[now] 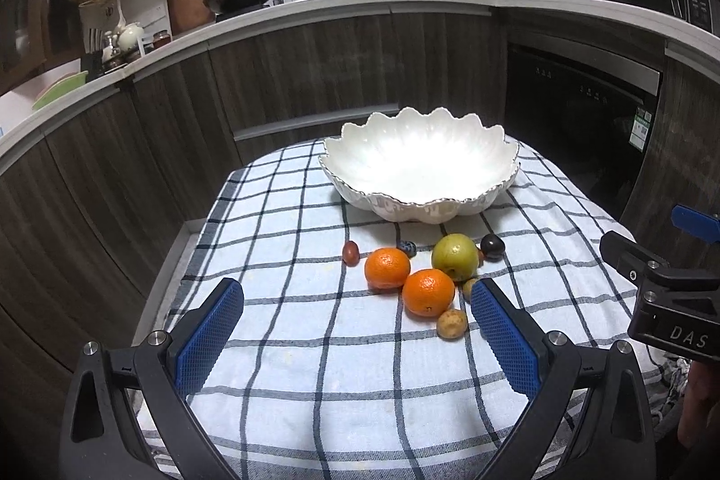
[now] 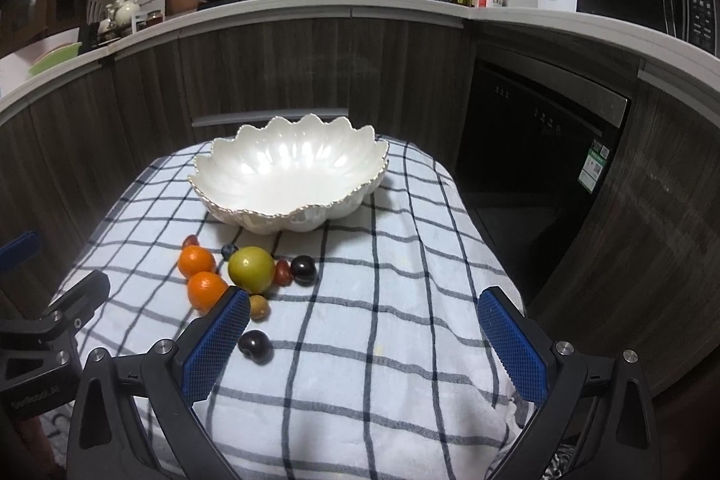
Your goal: Organize fruits
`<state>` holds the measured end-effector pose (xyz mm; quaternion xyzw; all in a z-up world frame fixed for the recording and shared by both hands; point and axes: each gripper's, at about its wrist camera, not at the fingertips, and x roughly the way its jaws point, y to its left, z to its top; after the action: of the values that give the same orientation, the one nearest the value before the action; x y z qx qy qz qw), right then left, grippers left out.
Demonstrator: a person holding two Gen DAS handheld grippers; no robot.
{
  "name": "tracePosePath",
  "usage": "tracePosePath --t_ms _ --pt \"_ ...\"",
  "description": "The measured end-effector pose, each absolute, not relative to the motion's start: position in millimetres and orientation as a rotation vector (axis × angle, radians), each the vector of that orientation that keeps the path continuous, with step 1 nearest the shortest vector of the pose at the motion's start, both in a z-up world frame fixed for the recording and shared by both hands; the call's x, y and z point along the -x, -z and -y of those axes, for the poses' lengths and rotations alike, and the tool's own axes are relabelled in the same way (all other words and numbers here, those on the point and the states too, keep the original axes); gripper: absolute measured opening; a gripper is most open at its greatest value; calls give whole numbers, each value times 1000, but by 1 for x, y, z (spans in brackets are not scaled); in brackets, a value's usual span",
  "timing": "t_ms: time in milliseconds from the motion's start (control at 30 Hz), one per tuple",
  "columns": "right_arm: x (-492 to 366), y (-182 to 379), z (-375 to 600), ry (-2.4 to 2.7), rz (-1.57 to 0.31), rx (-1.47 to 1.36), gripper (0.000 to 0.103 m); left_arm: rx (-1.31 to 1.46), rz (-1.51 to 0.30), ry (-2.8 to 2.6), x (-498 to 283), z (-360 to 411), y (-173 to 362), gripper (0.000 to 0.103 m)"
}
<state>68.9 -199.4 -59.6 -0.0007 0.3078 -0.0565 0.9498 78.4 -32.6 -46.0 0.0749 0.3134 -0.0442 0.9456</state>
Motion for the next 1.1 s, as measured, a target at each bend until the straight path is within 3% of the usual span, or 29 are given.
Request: tracePosePath --t_ms 633,1100 --pt "-86 77 206 136 -648 25 102 -140 -698 147 -111 47 74 102" --pt "-107 104 219 144 -717 -4 102 -170 -789 189 -144 69 109 85"
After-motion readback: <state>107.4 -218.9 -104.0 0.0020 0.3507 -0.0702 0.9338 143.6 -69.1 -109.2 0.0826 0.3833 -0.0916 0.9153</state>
